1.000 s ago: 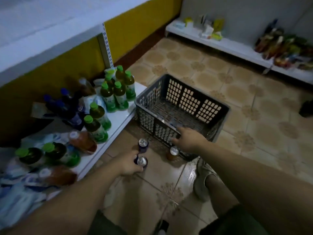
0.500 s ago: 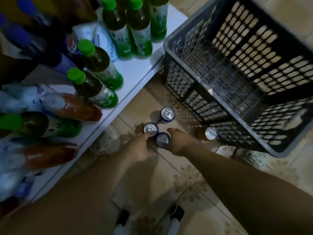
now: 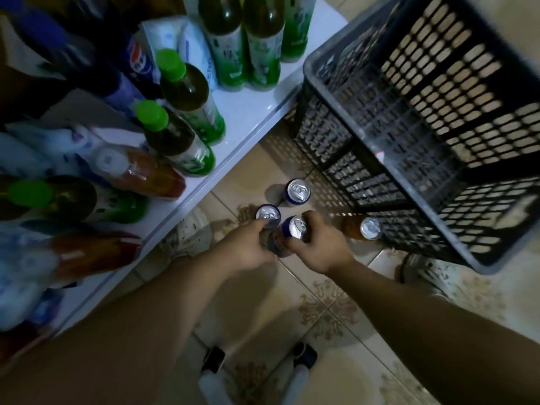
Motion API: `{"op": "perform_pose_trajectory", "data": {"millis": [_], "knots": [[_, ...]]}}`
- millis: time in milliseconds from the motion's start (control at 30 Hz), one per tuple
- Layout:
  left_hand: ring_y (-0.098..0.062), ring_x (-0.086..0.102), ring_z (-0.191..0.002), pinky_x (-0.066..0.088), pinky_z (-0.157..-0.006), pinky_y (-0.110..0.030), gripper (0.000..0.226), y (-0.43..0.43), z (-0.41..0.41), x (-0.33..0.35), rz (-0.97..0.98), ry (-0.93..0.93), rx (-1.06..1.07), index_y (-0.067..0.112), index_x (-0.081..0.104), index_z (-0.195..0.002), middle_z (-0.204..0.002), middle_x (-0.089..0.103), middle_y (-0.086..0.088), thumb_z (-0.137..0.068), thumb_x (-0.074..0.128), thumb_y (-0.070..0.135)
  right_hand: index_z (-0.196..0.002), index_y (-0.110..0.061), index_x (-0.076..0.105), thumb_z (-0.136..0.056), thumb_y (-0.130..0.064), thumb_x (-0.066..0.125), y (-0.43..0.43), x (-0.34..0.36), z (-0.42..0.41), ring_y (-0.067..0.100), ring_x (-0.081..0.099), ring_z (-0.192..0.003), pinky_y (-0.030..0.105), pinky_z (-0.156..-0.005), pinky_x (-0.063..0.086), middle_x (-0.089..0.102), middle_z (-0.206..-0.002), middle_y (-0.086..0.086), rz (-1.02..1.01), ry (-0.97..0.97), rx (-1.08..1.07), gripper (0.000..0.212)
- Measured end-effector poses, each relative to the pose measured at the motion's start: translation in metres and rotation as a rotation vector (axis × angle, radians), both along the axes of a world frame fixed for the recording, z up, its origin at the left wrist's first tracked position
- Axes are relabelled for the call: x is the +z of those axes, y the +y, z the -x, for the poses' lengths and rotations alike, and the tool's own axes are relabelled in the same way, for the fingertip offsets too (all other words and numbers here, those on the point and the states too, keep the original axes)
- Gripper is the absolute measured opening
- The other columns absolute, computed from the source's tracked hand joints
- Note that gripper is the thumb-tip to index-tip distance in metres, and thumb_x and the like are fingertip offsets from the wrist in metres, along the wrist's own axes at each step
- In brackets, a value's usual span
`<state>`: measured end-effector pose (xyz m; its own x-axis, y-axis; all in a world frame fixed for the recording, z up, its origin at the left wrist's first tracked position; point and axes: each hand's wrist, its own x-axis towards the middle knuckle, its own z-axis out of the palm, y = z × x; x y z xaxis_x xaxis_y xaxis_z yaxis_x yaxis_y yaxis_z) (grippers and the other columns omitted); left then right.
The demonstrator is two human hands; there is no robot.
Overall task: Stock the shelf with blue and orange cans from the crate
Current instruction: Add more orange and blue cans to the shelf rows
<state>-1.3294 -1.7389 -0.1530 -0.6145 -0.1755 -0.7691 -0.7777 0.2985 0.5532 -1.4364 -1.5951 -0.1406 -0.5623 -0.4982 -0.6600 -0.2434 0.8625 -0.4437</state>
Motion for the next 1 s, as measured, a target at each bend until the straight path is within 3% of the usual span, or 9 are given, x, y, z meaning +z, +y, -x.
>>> {"op": "perform_pose_trajectory", "data": {"millis": [133,200,300,367,533,600,700,800,1000], "knots": [[-0.015,0.059,-0.109,0.05,-0.094,-0.041,0.071,0.009,0.005,0.069,-0.024,0.16,0.053,0.033,0.049,-0.12,-0.119,0.059,0.006,-0.055,0.076,0.029,-0.133,-0.021,0.049,-0.072,-0.047,0.054,0.002,0.08,-0.008,0.021,0.057,-0.106,0.026,-0.082,0.04,0.061,-0.119,0.001,0.286,0.022,-0.248,0.066],[-0.015,0.059,-0.109,0.05,-0.095,-0.041,0.067,0.009,0.004,0.11,-0.011,0.252,0.09,0.037,0.048,-0.115,-0.119,0.06,0.004,-0.059,0.08,0.02,-0.138,-0.022,0.046,-0.072,-0.048,0.05,-0.001,0.12,-0.012,0.015,0.054,-0.11,0.032,-0.091,0.046,0.058,-0.122,-0.003,0.406,0.0,-0.361,0.07],[-0.008,0.059,-0.105,0.05,-0.09,-0.024,0.069,0.005,-0.001,0.179,-0.004,0.385,0.129,0.028,0.045,-0.119,-0.112,0.06,0.008,-0.065,0.082,0.006,-0.143,-0.029,0.04,-0.074,-0.048,0.049,-0.006,0.184,-0.019,0.016,0.053,-0.117,0.042,-0.1,0.048,0.053,-0.134,-0.001,0.59,-0.047,-0.488,0.073],[-0.002,0.058,-0.098,0.047,-0.081,-0.011,0.069,0.003,-0.009,0.229,0.017,0.46,0.153,0.028,0.043,-0.12,-0.103,0.057,0.018,-0.067,0.082,0.005,-0.141,-0.034,0.04,-0.077,-0.046,0.055,-0.012,0.227,-0.026,0.017,0.054,-0.117,0.043,-0.097,0.05,0.052,-0.134,-0.002,0.733,-0.052,-0.541,0.066],[0.007,0.056,-0.096,0.044,-0.074,-0.007,0.073,0.005,-0.049,0.35,0.109,0.657,0.213,0.03,0.038,-0.13,-0.104,0.054,0.024,-0.073,0.079,0.01,-0.135,-0.022,0.046,-0.092,-0.028,0.057,-0.03,0.345,-0.055,0.007,0.059,-0.1,0.02,-0.075,0.053,0.056,-0.116,-0.005,1.044,-0.024,-0.566,0.045],[0.006,0.057,-0.096,0.047,-0.079,-0.01,0.068,0.007,-0.072,0.392,0.191,0.745,0.267,0.034,0.038,-0.122,-0.107,0.056,0.021,-0.073,0.08,0.012,-0.13,-0.019,0.051,-0.093,-0.026,0.055,-0.039,0.385,-0.074,0.007,0.06,-0.095,0.018,-0.066,0.051,0.059,-0.113,-0.001,1.149,-0.023,-0.55,0.038],[-0.005,0.06,-0.102,0.049,-0.086,-0.025,0.063,0.006,-0.111,0.442,0.331,0.864,0.37,0.037,0.043,-0.115,-0.11,0.061,0.016,-0.069,0.083,0.02,-0.118,-0.021,0.054,-0.089,-0.031,0.061,-0.054,0.436,-0.111,0.017,0.063,-0.097,0.026,-0.071,0.051,0.063,-0.109,0.001,1.243,-0.058,-0.422,0.031],[0.002,0.059,-0.095,0.05,-0.081,-0.022,0.061,-0.001,-0.158,0.474,0.381,0.912,0.474,0.035,0.044,-0.114,-0.101,0.058,0.021,-0.07,0.082,0.016,-0.113,-0.025,0.053,-0.077,-0.027,0.077,-0.068,0.476,-0.153,0.012,0.064,-0.092,0.023,-0.071,0.053,0.063,-0.105,-0.003,1.238,0.017,-0.189,0.043],[0.002,0.056,-0.097,0.045,-0.072,-0.011,0.06,-0.027,-0.263,0.507,0.513,0.864,0.555,0.032,0.04,-0.12,-0.108,0.055,0.018,-0.076,0.079,0.021,-0.116,-0.029,0.05,-0.073,-0.026,0.079,-0.105,0.517,-0.239,0.012,0.063,-0.093,0.032,-0.081,0.056,0.06,-0.103,-0.009,1.251,-0.025,0.066,0.052]]}}
